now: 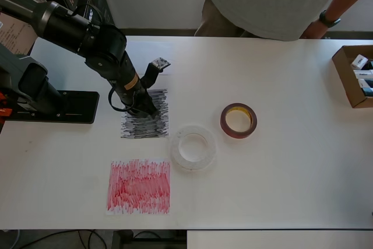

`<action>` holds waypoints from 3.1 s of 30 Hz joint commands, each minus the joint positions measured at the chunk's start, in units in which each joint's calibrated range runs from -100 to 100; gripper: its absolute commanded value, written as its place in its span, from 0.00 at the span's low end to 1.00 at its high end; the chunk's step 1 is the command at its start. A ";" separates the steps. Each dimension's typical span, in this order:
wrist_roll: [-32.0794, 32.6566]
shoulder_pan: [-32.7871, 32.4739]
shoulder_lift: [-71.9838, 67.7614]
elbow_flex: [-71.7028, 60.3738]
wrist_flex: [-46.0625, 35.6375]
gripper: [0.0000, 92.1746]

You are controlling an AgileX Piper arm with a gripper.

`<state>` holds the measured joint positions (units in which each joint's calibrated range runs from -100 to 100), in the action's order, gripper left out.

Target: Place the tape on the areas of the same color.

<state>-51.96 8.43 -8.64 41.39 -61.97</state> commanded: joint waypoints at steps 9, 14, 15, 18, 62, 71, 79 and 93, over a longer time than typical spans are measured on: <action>0.31 -1.89 -2.68 0.64 -0.19 0.00; 0.56 -0.55 -6.14 0.37 -0.19 0.00; 0.64 -0.47 -6.79 0.10 -0.19 0.00; 0.64 -0.55 -8.10 -0.09 -0.19 0.00; 0.72 -0.87 -13.62 -2.45 2.78 0.00; 0.56 -0.87 -13.72 -2.36 3.12 0.00; 0.72 -0.87 -16.62 -3.08 3.21 0.00; 0.72 -0.79 -16.90 -3.08 3.21 0.01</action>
<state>-51.22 7.20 -25.51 38.08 -59.18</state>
